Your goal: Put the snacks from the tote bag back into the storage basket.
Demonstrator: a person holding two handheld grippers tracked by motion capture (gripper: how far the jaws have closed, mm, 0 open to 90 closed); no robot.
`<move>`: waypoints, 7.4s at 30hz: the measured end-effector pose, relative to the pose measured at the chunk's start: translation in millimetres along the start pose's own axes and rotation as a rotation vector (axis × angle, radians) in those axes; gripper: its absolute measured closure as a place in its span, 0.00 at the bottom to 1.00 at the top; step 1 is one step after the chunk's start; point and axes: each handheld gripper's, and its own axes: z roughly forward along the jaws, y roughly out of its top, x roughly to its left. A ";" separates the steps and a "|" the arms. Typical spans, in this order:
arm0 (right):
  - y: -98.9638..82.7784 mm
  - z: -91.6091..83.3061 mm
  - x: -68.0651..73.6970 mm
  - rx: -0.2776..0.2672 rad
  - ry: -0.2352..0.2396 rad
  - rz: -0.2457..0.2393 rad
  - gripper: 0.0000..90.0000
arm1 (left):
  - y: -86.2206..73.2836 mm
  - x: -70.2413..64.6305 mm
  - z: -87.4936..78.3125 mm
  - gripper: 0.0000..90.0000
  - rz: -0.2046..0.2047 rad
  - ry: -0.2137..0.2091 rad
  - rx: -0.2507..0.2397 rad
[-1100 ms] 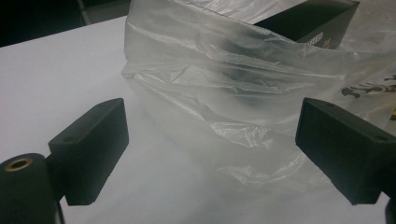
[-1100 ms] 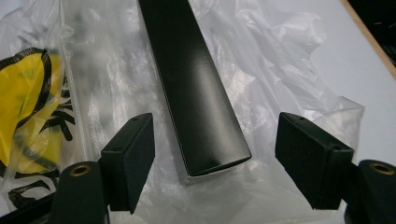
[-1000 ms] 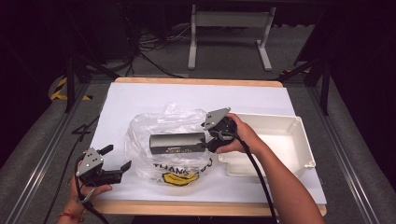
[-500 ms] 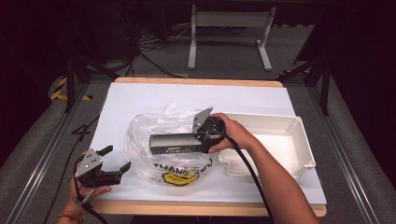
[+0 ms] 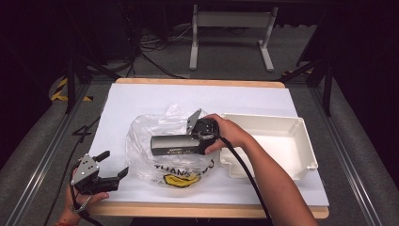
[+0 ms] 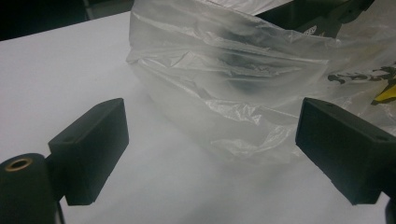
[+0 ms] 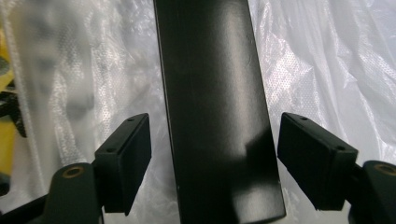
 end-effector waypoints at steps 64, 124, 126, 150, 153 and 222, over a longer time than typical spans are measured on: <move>15.7 -24.5 4.3 -0.007 0.039 -0.070 0.48 | -0.1 0.9 1.6 0.11 0.003 -0.010 0.009; 2.4 -88.7 9.5 -0.084 0.006 -0.124 0.48 | -0.5 1.6 2.6 0.11 0.002 -0.019 0.017; 0.3 -91.7 9.8 -0.084 0.006 -0.125 0.48 | -0.4 1.4 2.7 0.11 0.003 -0.019 0.018; -39.0 -125.7 11.7 -0.093 -0.027 -0.112 0.48 | -0.8 1.5 3.4 0.11 0.003 -0.019 0.025; -49.1 -134.9 13.1 -0.088 -0.038 -0.105 0.48 | -1.2 0.5 4.4 0.11 0.003 -0.019 0.029; -166.9 -187.5 22.8 -0.063 -0.059 0.027 0.48 | -1.9 -0.7 8.6 0.11 0.008 -0.023 0.054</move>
